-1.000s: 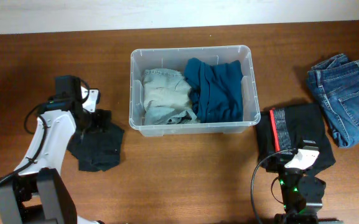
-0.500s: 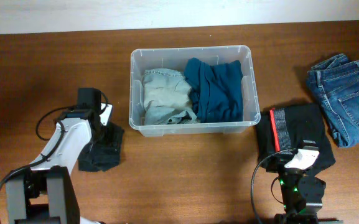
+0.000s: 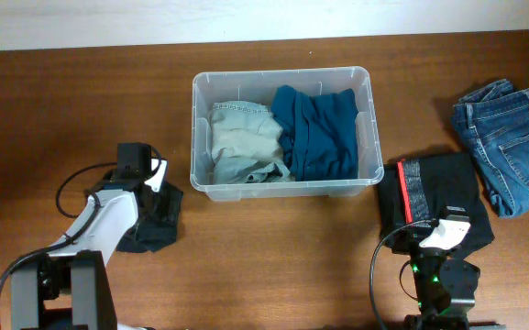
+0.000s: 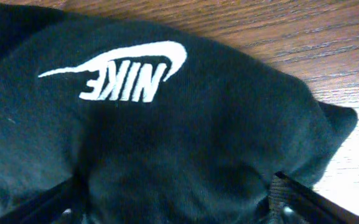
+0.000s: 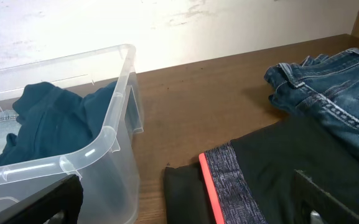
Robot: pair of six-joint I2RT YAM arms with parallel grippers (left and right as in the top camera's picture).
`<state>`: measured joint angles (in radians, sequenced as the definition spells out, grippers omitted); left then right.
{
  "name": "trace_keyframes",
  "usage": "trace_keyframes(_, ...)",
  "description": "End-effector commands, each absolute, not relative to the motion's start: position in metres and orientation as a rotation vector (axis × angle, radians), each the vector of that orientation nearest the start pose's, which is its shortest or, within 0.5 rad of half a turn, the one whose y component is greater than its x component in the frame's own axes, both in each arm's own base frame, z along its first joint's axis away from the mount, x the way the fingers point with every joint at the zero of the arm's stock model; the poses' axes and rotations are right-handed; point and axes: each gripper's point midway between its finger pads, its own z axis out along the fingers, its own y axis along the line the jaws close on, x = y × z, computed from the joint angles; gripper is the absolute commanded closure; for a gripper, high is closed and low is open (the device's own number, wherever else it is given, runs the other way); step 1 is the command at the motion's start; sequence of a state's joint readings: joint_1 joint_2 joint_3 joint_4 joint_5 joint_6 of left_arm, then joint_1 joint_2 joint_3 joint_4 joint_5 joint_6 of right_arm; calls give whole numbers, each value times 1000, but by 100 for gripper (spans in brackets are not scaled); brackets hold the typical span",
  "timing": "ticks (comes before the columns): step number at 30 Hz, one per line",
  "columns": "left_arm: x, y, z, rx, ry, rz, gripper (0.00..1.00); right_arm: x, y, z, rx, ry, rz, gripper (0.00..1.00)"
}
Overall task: Pack container
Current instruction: 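Lower the left gripper onto the black Nike shirt and close on it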
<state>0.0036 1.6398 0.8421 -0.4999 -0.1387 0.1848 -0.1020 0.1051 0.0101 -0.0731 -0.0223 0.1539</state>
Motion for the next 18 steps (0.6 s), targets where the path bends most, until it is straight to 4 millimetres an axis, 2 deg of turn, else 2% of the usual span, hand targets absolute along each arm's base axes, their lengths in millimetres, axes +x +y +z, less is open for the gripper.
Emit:
trace_keyframes(1,297,26,-15,266,2946,245,32,248,-22,135,204,1730,51,1)
trace_keyframes(4,297,26,-16,266,2946,245,61,248,-22,135,204,1730,51,1)
trace_keyframes(7,297,26,-15,266,2946,245,97,248,-22,135,204,1730,51,1)
trace_keyframes(12,307,26,-6,261,2926,245,99,248,-22,135,204,1730,51,2)
trace_keyframes(15,321,26,16,186,2899,240,99,248,-22,135,204,1730,51,1)
trace_keyframes(18,340,26,50,169,2847,242,99,248,-22,135,204,1730,51,1)
